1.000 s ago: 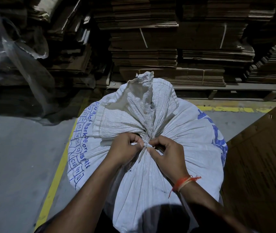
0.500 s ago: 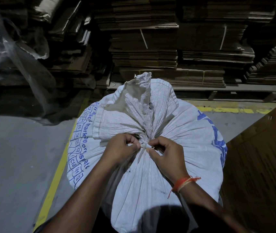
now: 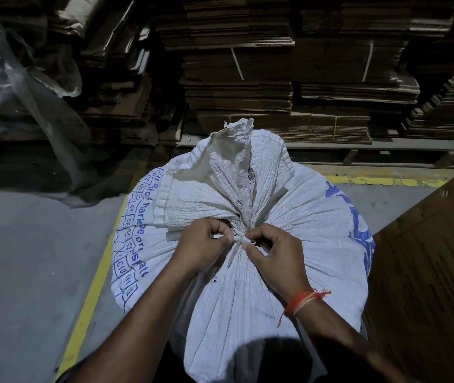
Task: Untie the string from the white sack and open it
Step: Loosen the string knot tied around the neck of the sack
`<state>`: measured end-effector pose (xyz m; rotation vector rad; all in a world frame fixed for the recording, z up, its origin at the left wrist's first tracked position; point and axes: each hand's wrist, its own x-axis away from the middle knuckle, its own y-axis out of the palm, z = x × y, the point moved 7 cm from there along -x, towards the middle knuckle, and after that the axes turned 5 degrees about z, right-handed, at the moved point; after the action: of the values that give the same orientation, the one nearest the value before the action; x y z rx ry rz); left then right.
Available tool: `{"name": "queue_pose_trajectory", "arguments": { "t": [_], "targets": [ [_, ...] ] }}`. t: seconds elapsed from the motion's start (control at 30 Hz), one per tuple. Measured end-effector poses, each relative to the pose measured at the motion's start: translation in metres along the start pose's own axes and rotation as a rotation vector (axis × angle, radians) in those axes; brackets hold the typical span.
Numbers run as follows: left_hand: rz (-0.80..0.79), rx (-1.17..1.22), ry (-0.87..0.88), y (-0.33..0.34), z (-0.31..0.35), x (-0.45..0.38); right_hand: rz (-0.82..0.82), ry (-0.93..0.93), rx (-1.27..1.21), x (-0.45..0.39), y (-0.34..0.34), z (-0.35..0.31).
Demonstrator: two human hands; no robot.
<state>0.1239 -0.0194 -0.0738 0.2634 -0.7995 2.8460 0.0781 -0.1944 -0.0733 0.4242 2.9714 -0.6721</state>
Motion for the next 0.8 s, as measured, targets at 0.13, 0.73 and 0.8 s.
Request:
{"name": "queue_pose_trajectory", "arguments": {
  "t": [0.13,0.73,0.8],
  "targets": [
    [-0.007,0.000,0.017,0.0013,-0.0005,-0.0013,-0.001,0.000,0.000,0.0001,-0.0002,-0.0006],
    [0.005,-0.021,0.035,0.0059,-0.0058,-0.0044,0.004,-0.001,0.029,-0.0001,0.0011,0.0003],
    [0.005,-0.008,0.033,0.0064,-0.0058,-0.0048,0.002,0.001,0.032,-0.0002,0.0012,0.0006]
  ]
}}
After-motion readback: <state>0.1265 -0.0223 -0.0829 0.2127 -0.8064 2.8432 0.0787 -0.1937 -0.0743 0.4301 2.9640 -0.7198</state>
